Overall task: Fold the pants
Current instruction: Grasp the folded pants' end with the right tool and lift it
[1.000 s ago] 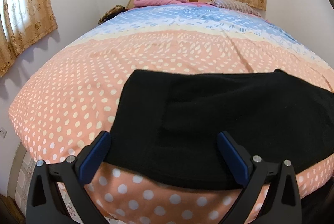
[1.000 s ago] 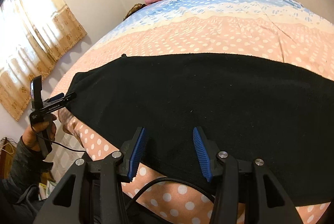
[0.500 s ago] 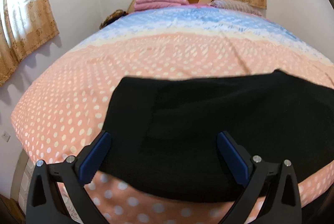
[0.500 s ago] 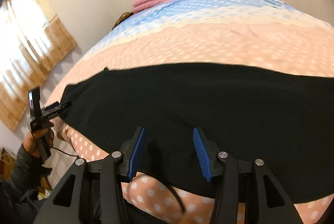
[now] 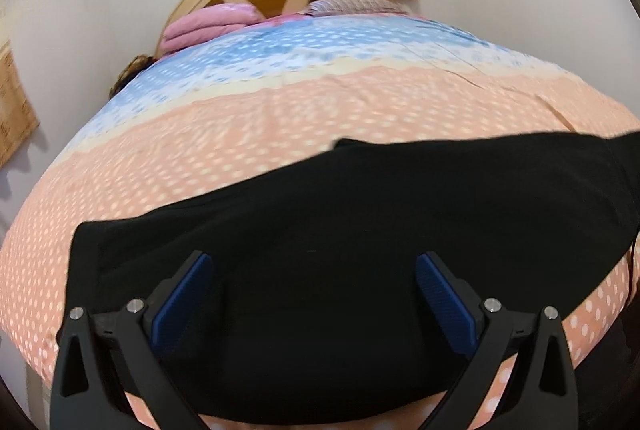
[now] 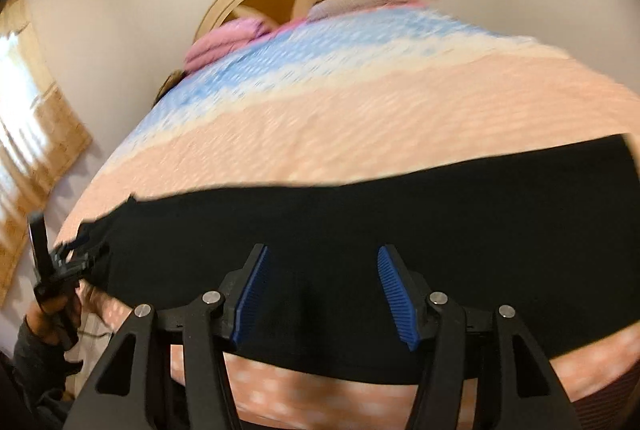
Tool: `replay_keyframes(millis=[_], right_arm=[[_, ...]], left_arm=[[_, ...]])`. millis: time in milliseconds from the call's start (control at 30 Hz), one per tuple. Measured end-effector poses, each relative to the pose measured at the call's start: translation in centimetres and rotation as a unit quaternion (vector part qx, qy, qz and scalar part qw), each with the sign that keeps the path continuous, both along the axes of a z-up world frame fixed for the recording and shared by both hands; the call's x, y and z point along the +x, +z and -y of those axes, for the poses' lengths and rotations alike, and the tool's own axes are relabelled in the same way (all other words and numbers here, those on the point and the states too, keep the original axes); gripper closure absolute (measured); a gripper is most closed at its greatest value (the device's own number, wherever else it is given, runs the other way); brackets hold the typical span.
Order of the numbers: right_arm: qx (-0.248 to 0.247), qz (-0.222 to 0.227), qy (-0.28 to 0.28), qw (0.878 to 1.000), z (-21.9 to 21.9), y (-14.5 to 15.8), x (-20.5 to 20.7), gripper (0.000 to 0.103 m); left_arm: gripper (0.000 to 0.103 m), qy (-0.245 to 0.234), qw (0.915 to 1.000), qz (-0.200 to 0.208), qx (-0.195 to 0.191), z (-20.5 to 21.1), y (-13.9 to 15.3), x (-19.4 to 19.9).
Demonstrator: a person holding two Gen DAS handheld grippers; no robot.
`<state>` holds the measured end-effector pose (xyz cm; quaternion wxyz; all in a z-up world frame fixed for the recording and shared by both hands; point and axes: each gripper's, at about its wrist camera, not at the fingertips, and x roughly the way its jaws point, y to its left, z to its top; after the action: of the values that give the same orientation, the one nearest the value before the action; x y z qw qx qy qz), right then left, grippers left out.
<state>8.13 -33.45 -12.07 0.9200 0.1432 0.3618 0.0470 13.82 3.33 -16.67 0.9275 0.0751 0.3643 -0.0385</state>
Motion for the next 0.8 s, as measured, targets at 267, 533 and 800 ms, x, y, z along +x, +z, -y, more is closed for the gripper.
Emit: replay_keyframes(millis=[267, 533, 800], right_arm=[[0.023, 0.037, -0.149, 0.988, 14.1, 2.1, -5.2, 0.045], [0.095, 0.001, -0.09, 0.991, 16.2, -0.9, -4.6, 0.058], [0.125, 0.001, -0.087, 0.988, 16.2, -1.5, -4.2, 0.081]], left_arm=[[0.0, 0.008, 0.9999, -0.01, -0.01, 1.2, -0.6, 0.3], [0.0, 0.021, 0.9997, -0.004, -0.013, 1.1, -0.8, 0.3], [0.0, 0.051, 0.9986, 0.003, -0.012, -0.5, -0.6, 0.6]])
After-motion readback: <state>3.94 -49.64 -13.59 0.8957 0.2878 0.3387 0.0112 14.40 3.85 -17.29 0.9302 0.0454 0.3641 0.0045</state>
